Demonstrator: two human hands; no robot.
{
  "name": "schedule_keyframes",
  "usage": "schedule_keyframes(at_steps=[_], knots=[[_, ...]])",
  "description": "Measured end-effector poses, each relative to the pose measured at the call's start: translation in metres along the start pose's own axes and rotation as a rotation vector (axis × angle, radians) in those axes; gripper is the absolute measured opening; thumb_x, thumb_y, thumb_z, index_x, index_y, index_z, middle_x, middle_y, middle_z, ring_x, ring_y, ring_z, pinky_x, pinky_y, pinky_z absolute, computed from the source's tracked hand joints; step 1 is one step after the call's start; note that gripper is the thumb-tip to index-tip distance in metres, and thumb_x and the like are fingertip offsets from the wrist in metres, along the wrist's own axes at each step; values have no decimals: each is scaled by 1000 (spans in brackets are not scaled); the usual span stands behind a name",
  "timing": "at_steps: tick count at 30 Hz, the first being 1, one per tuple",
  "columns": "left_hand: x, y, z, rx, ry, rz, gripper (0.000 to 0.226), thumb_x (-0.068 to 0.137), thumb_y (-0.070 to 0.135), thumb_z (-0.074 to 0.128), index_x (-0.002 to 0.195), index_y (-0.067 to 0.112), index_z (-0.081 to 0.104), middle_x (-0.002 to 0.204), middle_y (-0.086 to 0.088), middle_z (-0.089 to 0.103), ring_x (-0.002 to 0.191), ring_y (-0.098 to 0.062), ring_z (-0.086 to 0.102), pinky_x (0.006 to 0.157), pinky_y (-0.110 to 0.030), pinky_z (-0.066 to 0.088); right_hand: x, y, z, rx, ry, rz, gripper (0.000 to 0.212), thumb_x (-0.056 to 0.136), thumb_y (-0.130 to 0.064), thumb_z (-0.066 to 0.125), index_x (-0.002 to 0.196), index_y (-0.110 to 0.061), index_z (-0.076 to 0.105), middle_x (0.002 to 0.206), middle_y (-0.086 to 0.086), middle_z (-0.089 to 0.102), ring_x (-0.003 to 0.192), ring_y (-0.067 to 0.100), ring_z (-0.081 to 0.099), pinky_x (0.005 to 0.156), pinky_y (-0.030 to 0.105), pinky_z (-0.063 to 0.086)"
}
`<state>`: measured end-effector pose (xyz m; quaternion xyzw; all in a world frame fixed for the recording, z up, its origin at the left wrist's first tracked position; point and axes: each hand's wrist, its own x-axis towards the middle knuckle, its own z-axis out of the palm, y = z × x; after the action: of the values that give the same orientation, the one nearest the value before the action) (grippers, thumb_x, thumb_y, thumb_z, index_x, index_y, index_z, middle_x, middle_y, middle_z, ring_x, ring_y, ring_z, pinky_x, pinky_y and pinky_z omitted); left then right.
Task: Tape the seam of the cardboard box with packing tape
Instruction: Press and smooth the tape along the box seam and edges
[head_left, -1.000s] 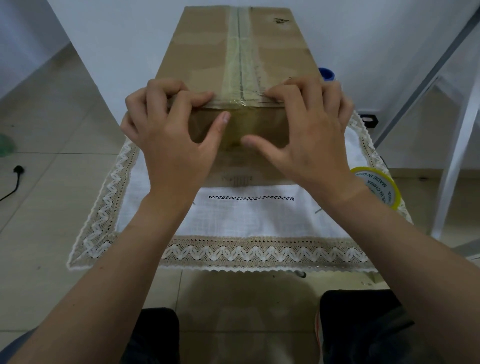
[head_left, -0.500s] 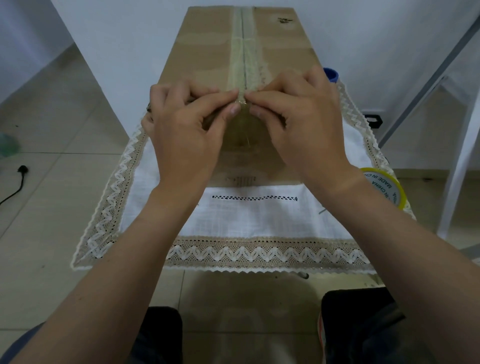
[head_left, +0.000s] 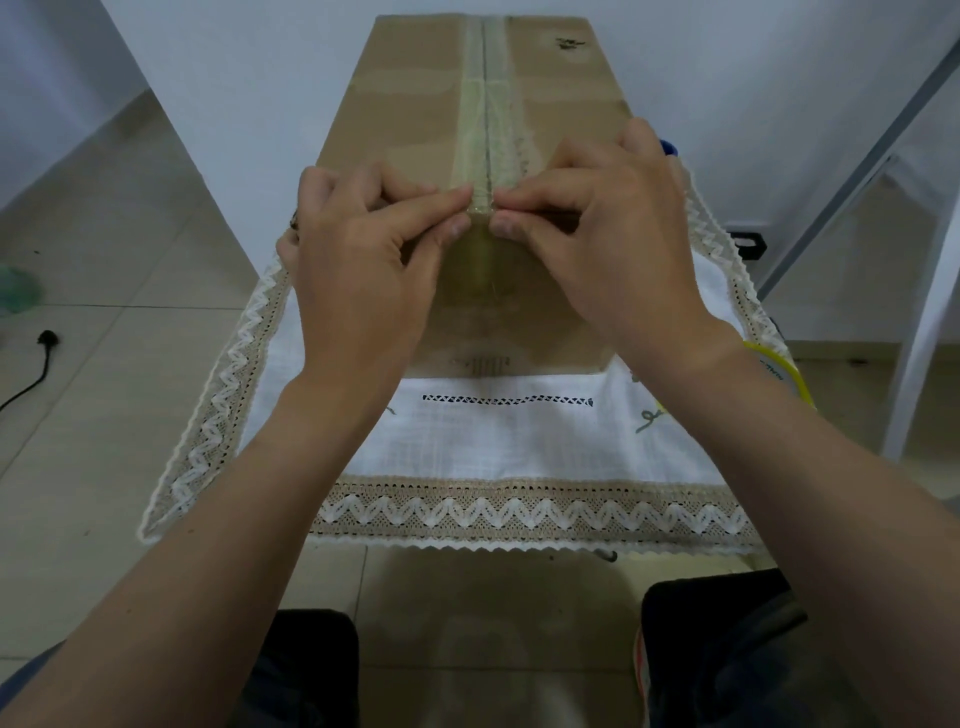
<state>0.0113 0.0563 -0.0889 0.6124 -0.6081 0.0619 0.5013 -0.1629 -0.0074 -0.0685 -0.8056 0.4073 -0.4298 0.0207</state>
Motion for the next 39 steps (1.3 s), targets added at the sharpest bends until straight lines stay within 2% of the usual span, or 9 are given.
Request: schedule_keyframes(at_steps=[3, 6, 14, 19, 22, 27, 34, 39], knots=[[-2, -2, -2, 4, -10, 13, 22, 98, 35, 68, 119, 34, 77, 108, 6, 69, 112, -33, 54, 92, -62, 48, -4, 5, -1, 27, 7, -7, 17, 93, -45, 71, 105, -37, 80, 96, -11, 72, 100, 28, 50, 91, 46, 39], [-2, 0, 1, -14, 14, -34, 22, 94, 41, 72, 115, 35, 79, 105, 8, 67, 112, -31, 54, 93, -60, 49, -5, 2, 3, 26, 38, 18, 17, 90, -48, 72, 101, -37, 80, 94, -11, 71, 100, 26, 50, 90, 40, 33], [3, -1, 4, -39, 36, -90, 26, 87, 56, 75, 108, 41, 79, 97, 11, 66, 113, -26, 53, 92, -60, 49, -1, -4, 4, -22, 63, 62, 35, 81, -62, 75, 85, -27, 77, 92, -6, 64, 100, 27, 52, 86, 44, 39], [-3, -3, 4, 41, 38, -18, 32, 86, 56, 74, 115, 41, 77, 104, 10, 65, 115, -28, 54, 95, -58, 42, -6, -3, -1, -159, 67, 73, 46, 77, -72, 71, 91, -29, 73, 106, -7, 62, 104, 29, 52, 87, 40, 37], [-6, -5, 4, 107, 44, 14, 36, 86, 57, 74, 118, 42, 76, 109, 8, 68, 115, -29, 55, 93, -53, 37, -12, -4, 1, -225, 65, 42, 49, 77, -72, 70, 94, -27, 69, 110, -4, 62, 103, 31, 52, 86, 44, 40], [-11, -13, 6, 207, 51, 95, 44, 88, 63, 70, 126, 40, 73, 117, 6, 68, 114, -32, 56, 91, -51, 40, -20, 0, 10, -308, 93, 7, 57, 73, -73, 73, 101, -24, 64, 116, 2, 61, 104, 34, 53, 86, 46, 40], [-19, -23, 12, 287, 64, 160, 54, 89, 65, 70, 135, 37, 67, 128, -5, 66, 118, -37, 60, 92, -57, 44, -30, 5, 19, -358, 151, -42, 66, 73, -74, 72, 107, -19, 60, 121, 7, 62, 103, 37, 52, 90, 45, 32], [-22, -29, 16, 325, 52, 173, 65, 83, 67, 71, 140, 38, 61, 132, -8, 63, 122, -37, 57, 94, -59, 45, -34, 9, 23, -349, 169, -50, 64, 76, -73, 69, 111, -20, 58, 124, 8, 61, 105, 29, 42, 94, 46, 31]])
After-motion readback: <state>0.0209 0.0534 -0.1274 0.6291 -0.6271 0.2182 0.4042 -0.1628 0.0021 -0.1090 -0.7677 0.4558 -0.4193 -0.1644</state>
